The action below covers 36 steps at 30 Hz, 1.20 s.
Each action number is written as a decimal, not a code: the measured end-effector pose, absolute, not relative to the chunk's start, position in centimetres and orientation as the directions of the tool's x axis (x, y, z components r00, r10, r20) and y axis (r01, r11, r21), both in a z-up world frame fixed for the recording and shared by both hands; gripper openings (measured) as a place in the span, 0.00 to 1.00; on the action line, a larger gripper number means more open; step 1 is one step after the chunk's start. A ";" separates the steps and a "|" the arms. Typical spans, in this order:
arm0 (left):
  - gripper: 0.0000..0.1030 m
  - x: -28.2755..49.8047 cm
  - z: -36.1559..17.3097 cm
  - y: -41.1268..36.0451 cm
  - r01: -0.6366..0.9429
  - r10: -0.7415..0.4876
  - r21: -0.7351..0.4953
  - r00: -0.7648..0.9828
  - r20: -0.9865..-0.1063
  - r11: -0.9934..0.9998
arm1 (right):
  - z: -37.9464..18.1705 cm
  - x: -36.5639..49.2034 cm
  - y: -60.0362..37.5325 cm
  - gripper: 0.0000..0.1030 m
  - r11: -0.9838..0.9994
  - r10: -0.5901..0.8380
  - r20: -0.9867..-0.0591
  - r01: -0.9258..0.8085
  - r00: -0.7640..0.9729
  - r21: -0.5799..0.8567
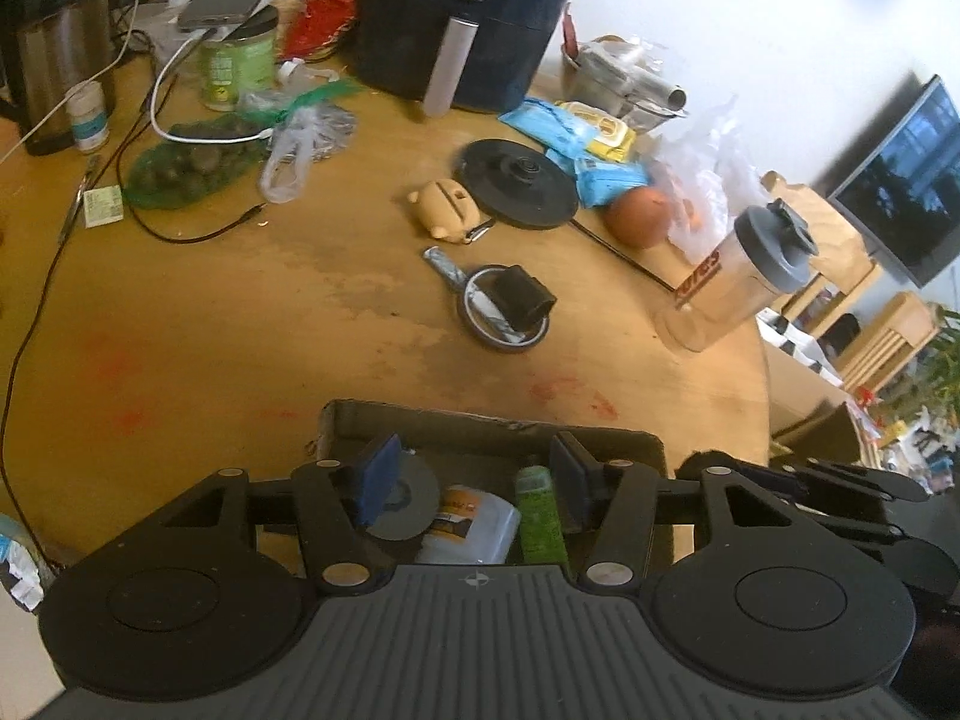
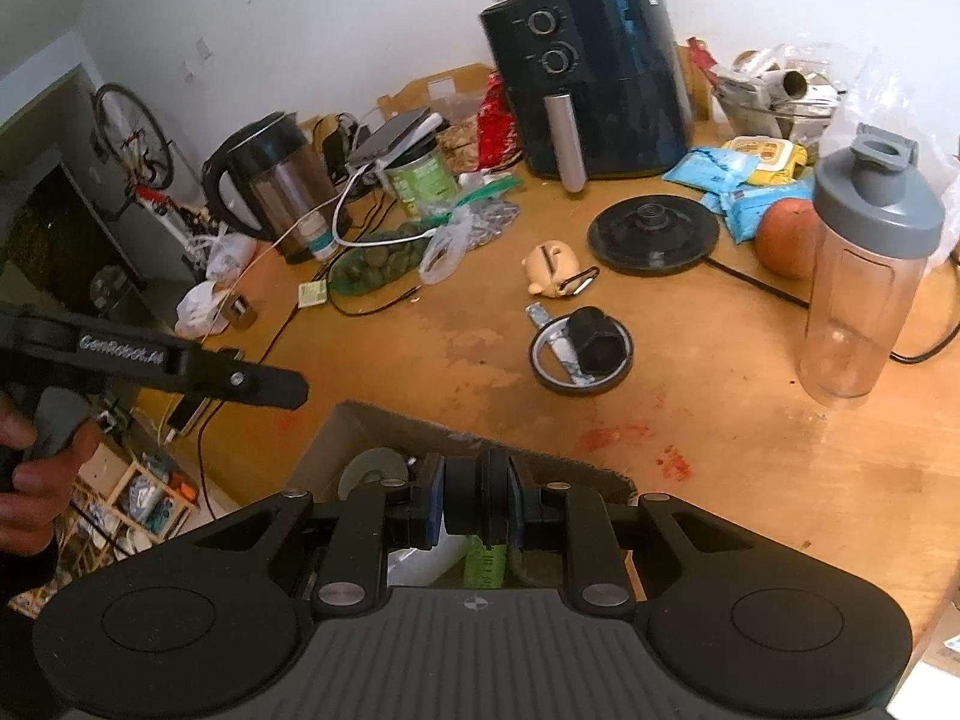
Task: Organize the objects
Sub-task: 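Release the green tube into the box with left tool while right tool drops the knob in, then withdraw both open tools from the box back over the table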
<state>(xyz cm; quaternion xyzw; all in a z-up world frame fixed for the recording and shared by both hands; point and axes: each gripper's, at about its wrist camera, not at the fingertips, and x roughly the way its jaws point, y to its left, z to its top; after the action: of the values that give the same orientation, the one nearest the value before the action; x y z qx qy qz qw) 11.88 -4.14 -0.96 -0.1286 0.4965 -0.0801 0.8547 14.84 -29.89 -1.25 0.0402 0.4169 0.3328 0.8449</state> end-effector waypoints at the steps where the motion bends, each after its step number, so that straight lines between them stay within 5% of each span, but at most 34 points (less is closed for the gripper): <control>1: 0.53 11.8 -1.0 -4.0 0.006 -0.263 -0.299 0.493 -0.829 0.954 | -1.2 14.6 -29.7 0.23 0.773 0.595 -0.682 -0.534 0.425 0.342; 5: 0.53 11.7 -1.4 -4.0 -0.001 -0.263 -0.300 0.479 -0.838 0.954 | -1.8 14.5 -29.0 0.27 0.791 0.556 -0.728 -0.525 0.402 0.314; 9: 0.53 11.8 -1.3 -4.0 0.013 -0.274 -0.306 0.479 -0.834 0.952 | -1.7 14.5 -28.9 0.79 0.821 0.514 -0.741 -0.498 0.431 0.280; 12: 0.53 11.9 -1.2 -4.2 0.025 -0.273 -0.299 0.486 -0.831 0.954 | -1.3 14.8 -29.0 0.90 0.827 0.511 -0.731 -0.489 0.452 0.275; 36: 0.53 17.0 -0.2 -4.2 0.110 -0.321 -0.309 0.506 -0.801 0.945 | -0.4 19.7 -27.3 0.95 0.853 0.476 -0.731 -0.459 0.489 0.249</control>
<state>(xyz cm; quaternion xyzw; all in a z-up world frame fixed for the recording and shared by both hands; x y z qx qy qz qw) 17.02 -4.19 -0.25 -0.1093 0.4810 -0.1251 0.8608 19.66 -27.33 -0.40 0.0101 0.4269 0.2709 0.8627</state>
